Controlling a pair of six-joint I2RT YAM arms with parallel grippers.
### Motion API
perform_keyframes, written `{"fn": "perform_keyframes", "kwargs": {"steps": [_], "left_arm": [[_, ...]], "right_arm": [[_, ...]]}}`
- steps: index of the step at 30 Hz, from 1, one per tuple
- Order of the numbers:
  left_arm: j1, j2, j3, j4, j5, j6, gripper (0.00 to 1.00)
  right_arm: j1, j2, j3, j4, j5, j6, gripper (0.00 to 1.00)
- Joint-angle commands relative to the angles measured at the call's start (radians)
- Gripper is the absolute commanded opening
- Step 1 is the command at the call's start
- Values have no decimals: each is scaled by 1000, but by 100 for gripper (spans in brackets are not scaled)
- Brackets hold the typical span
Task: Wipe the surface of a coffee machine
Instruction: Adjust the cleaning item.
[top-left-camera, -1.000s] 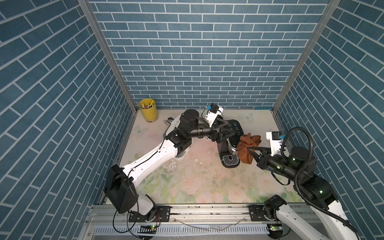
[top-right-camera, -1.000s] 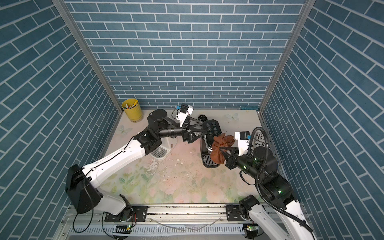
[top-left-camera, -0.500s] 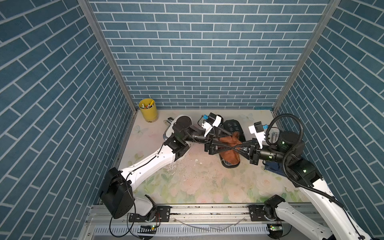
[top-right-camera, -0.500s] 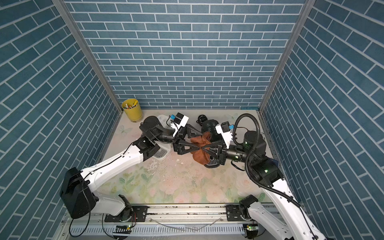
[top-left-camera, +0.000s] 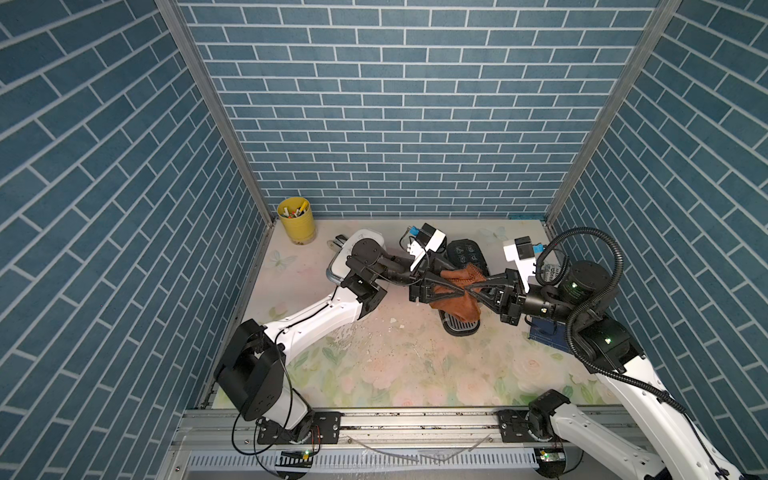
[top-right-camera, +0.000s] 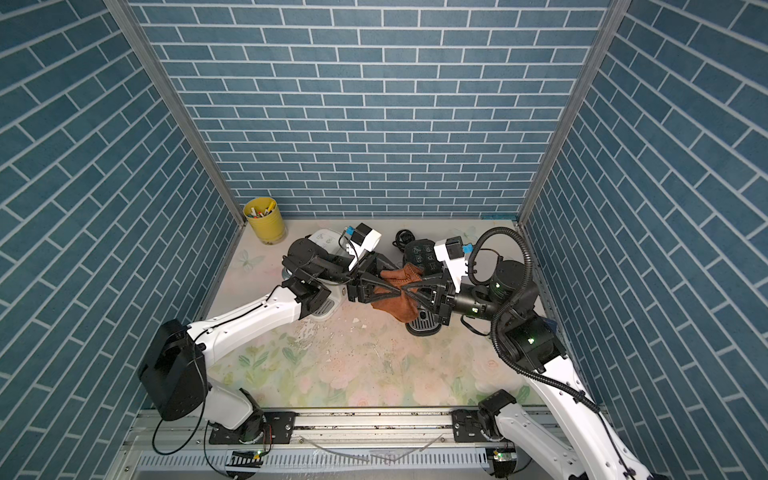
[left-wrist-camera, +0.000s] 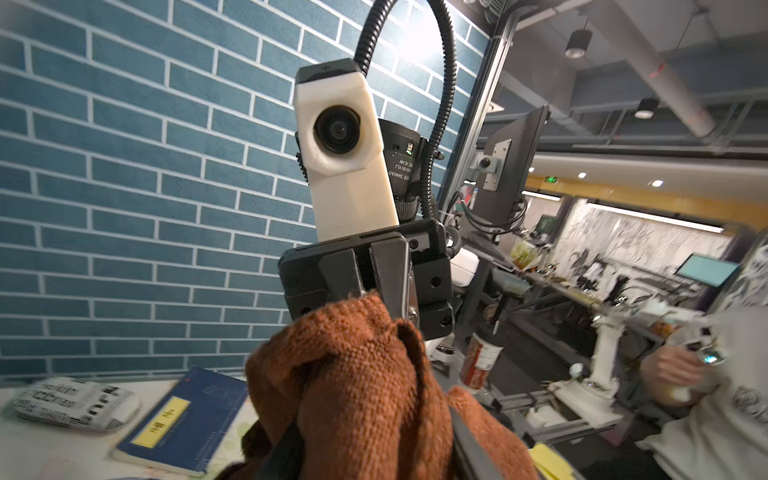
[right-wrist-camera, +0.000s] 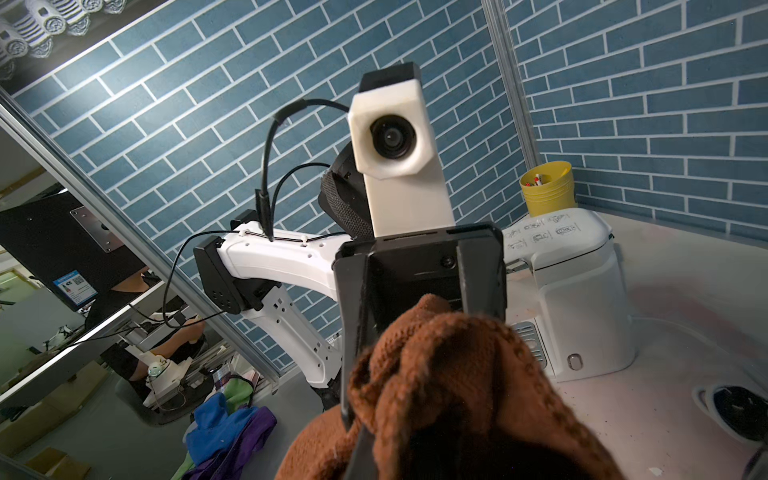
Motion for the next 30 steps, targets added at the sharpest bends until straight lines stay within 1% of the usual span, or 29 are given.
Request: {"fn": "perform_keyframes", "kwargs": {"steps": [1, 2, 3, 5, 7, 9, 10, 11, 13, 15, 16, 17, 18, 19, 20, 21, 23, 24, 27, 30], "left_arm": [[3, 17, 5, 124, 43, -85, 31], [4, 21, 6, 129, 43, -94, 29], [7, 23, 8, 131, 44, -101, 26], [11, 25, 16, 137, 50, -112, 12], [19, 22, 17, 141, 45, -118, 1], [31, 14, 12, 139, 22, -115, 0], [41, 6, 5, 135, -5, -111, 0], [52, -3, -8, 125, -45, -100, 0], [78, -36, -45, 74, -158, -57, 0], [96, -86, -94, -45, -316, 31, 0], [97, -124, -121, -143, -427, 90, 0], [96, -156, -140, -251, -563, 135, 0], [95, -181, -155, -329, -685, 147, 0], [95, -199, -170, -411, -814, 140, 0], [95, -210, -180, -473, -916, 123, 0], [95, -211, -187, -503, -979, 102, 0], [95, -184, -196, -506, -1043, 40, 0], [93, -161, -185, -515, -1050, 20, 0], [86, -75, -112, -617, -1107, -57, 0], [71, -11, -71, -616, -1130, -106, 0]], "right_arm": [[5, -9, 33, 49, 29, -16, 0], [5, -13, 33, 38, 40, -25, 0], [5, -16, 34, 29, 49, -31, 0], [5, -27, 39, 9, 70, -45, 0], [5, -36, 40, -5, 88, -54, 0], [5, -43, 40, -16, 126, -56, 0], [5, -45, 45, -37, 180, -59, 0], [5, -45, 53, -77, 256, -72, 2], [5, -35, 86, -190, 411, -99, 20], [4, -16, 121, -276, 554, -114, 36], [5, 1, 139, -318, 637, -106, 45], [5, 24, 159, -364, 710, -94, 50], [5, 49, 184, -406, 778, -86, 53], [5, 84, 212, -453, 833, -76, 55], [3, 119, 235, -489, 880, -65, 60], [2, 153, 253, -516, 910, -54, 62], [1, 240, 298, -556, 933, -45, 63], [1, 279, 316, -568, 931, -46, 63], [1, 403, 391, -616, 943, -47, 64], [3, 482, 425, -644, 971, -54, 65]]}}
